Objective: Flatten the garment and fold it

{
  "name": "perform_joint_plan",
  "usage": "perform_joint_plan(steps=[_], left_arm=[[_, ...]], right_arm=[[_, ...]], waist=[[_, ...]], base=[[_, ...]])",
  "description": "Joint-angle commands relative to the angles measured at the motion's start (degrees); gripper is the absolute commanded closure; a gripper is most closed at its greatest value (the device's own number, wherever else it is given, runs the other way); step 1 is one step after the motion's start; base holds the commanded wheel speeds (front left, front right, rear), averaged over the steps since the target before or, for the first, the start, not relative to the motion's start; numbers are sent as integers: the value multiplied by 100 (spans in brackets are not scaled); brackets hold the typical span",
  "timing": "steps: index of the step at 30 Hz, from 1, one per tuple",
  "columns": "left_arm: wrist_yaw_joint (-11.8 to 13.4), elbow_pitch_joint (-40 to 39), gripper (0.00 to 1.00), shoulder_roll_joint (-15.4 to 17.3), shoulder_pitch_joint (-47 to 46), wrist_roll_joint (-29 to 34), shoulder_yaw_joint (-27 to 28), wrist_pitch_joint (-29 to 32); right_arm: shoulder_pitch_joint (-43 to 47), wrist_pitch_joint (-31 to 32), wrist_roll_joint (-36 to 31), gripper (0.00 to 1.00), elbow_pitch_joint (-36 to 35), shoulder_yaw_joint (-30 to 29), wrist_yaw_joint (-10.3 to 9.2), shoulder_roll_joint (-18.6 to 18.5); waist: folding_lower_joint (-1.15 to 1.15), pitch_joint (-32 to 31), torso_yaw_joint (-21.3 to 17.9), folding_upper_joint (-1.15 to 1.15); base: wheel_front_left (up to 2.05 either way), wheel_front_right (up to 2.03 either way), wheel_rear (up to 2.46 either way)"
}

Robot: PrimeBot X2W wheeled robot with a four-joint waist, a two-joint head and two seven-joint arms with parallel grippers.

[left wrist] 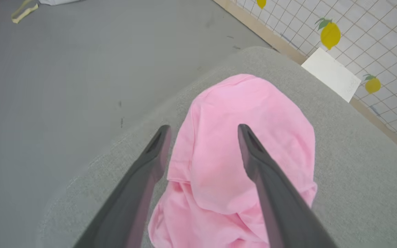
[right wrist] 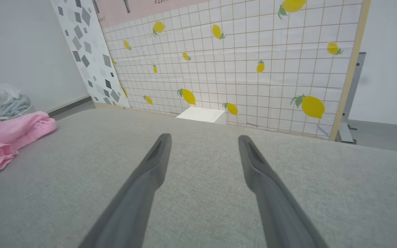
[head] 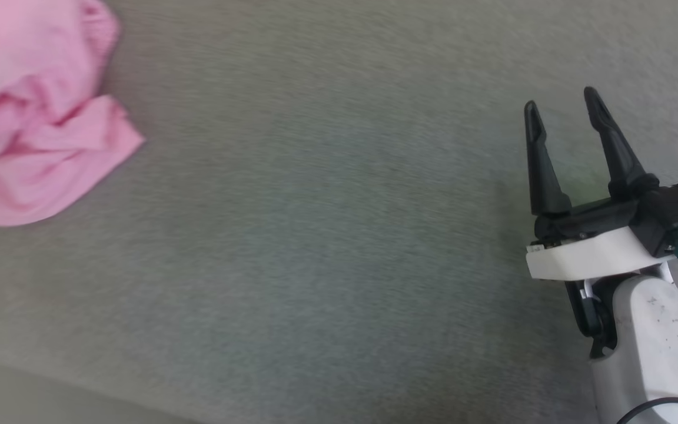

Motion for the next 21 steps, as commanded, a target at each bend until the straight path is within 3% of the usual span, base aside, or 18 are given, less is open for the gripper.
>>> perform_joint_plan(steps=[1, 9, 10, 11, 12, 13, 16, 21], left_arm=[[59, 39, 0, 25, 47, -131, 17, 230], [474, 278, 0, 57, 756, -455, 172, 1171], [515, 290, 8, 51, 835, -466, 160, 1262], [536, 281, 53, 53, 890, -468, 142, 1329], [535, 259, 84, 57, 940, -459, 121, 1358], [532, 207, 100, 71, 979, -429, 132, 1284], [452, 30, 100, 236, 1040, -106, 160, 616], [403, -208, 100, 527, 892, 869, 158, -1534]], right_arm=[[-91, -71, 60, 0, 11, 6, -8, -5], [-108, -216, 164, 0, 232, 94, -8, -5], [-101, -226, 164, 0, 260, 92, -8, -5], [-90, -233, 162, 0, 277, 92, -8, -5], [-76, -240, 163, 0, 299, 91, -8, -5], [-54, -248, 161, 0, 327, 87, -8, -5], [25, -266, 177, 0, 404, 77, -8, -5], [262, -294, 284, 0, 603, -1, -8, -5]], waist=[[-2, 1027, -1078, 0], [-2, 913, -1244, 0], [-2, 848, -1239, 0], [-2, 798, -1234, 0], [-2, 726, -1226, 0], [-2, 625, -1217, 0], [-2, 326, -1202, 0], [-2, -434, -1184, 0]], base=[[0, 0, 0], [0, 0, 0], [0, 0, 0], [0, 0, 0], [0, 0, 0], [0, 0, 0], [0, 0, 0], [0, 0, 0]])
